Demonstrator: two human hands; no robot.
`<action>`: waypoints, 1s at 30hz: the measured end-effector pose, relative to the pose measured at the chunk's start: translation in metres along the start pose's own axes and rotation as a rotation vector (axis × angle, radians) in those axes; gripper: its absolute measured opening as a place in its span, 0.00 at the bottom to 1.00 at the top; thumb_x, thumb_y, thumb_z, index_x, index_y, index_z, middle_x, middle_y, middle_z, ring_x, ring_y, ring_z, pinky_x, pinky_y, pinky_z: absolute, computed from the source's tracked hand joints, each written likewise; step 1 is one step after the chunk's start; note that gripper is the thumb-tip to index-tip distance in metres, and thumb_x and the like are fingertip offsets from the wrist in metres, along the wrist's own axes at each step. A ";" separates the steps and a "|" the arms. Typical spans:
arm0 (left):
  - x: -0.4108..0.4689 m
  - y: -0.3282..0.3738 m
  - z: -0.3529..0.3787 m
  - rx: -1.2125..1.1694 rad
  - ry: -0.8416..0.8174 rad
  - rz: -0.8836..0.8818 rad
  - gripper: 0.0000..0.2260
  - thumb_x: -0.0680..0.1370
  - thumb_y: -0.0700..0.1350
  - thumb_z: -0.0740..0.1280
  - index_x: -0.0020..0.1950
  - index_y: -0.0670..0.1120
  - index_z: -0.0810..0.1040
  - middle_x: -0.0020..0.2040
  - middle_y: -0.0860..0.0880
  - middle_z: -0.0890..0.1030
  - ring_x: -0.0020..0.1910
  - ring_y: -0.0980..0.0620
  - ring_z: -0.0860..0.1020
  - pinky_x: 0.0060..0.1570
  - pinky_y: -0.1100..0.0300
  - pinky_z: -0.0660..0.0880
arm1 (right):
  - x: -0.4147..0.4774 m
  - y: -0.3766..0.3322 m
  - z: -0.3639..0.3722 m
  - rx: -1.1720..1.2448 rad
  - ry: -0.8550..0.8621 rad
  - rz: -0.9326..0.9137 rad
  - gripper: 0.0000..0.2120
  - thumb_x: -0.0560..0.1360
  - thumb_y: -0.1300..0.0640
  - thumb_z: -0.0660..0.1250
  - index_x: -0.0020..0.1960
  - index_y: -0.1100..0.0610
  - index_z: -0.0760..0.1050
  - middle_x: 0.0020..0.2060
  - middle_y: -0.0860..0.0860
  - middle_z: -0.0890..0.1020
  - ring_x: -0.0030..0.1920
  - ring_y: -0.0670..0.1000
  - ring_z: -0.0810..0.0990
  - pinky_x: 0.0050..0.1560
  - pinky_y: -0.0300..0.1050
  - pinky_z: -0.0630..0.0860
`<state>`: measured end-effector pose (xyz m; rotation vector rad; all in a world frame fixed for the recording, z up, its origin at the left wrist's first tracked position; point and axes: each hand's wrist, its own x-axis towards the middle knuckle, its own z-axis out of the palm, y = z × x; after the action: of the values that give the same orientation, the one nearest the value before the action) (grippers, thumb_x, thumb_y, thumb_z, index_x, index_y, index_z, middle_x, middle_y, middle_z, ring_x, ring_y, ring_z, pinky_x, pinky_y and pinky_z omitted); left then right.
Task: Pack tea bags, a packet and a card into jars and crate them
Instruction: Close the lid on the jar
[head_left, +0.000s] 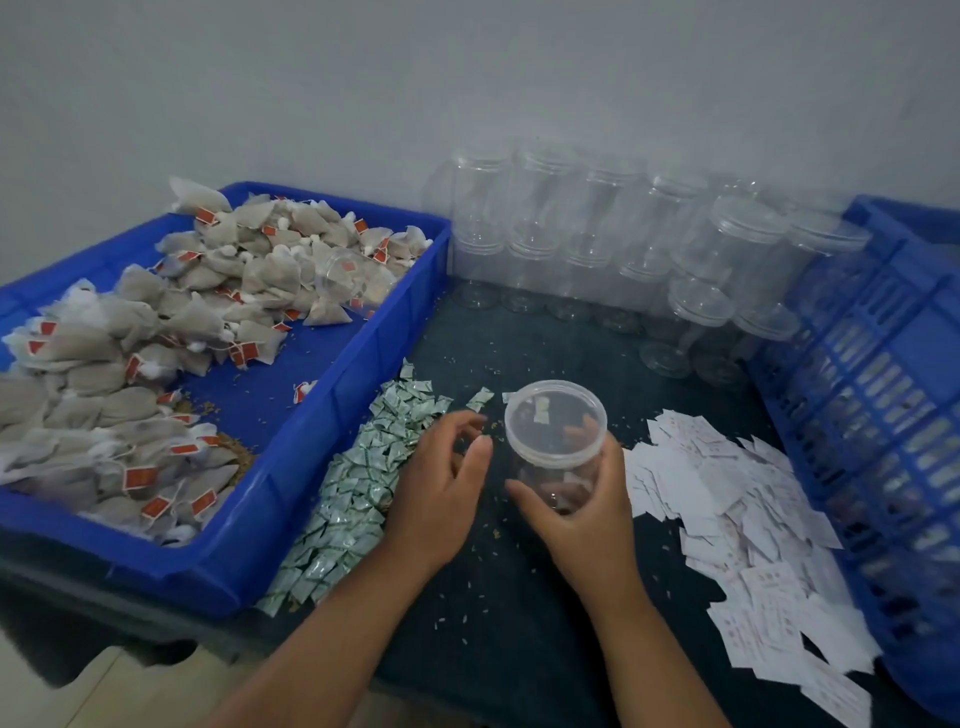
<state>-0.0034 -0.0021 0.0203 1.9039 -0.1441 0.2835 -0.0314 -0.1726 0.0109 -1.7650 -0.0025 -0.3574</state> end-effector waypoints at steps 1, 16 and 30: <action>-0.001 0.008 -0.002 0.010 -0.011 0.072 0.18 0.79 0.65 0.58 0.67 0.67 0.71 0.63 0.59 0.75 0.53 0.57 0.80 0.51 0.54 0.80 | 0.000 0.000 -0.001 -0.001 -0.007 -0.006 0.44 0.66 0.49 0.88 0.76 0.43 0.70 0.69 0.42 0.80 0.67 0.50 0.83 0.64 0.56 0.83; 0.008 0.089 0.005 0.859 -0.077 0.273 0.25 0.80 0.70 0.52 0.62 0.55 0.75 0.53 0.52 0.79 0.47 0.48 0.80 0.41 0.56 0.72 | -0.001 0.003 -0.003 -0.282 -0.100 -0.181 0.36 0.64 0.43 0.83 0.68 0.47 0.75 0.57 0.39 0.82 0.56 0.46 0.82 0.52 0.47 0.81; 0.009 0.085 -0.039 0.877 -0.444 -0.049 0.51 0.66 0.85 0.52 0.80 0.55 0.57 0.71 0.49 0.75 0.66 0.46 0.77 0.59 0.47 0.77 | -0.005 0.012 0.005 -0.350 -0.060 -0.337 0.41 0.67 0.44 0.83 0.76 0.49 0.70 0.69 0.39 0.76 0.69 0.40 0.75 0.68 0.41 0.75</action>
<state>-0.0200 0.0057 0.1127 2.8196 -0.3041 -0.1553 -0.0324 -0.1694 -0.0025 -2.1250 -0.2993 -0.5759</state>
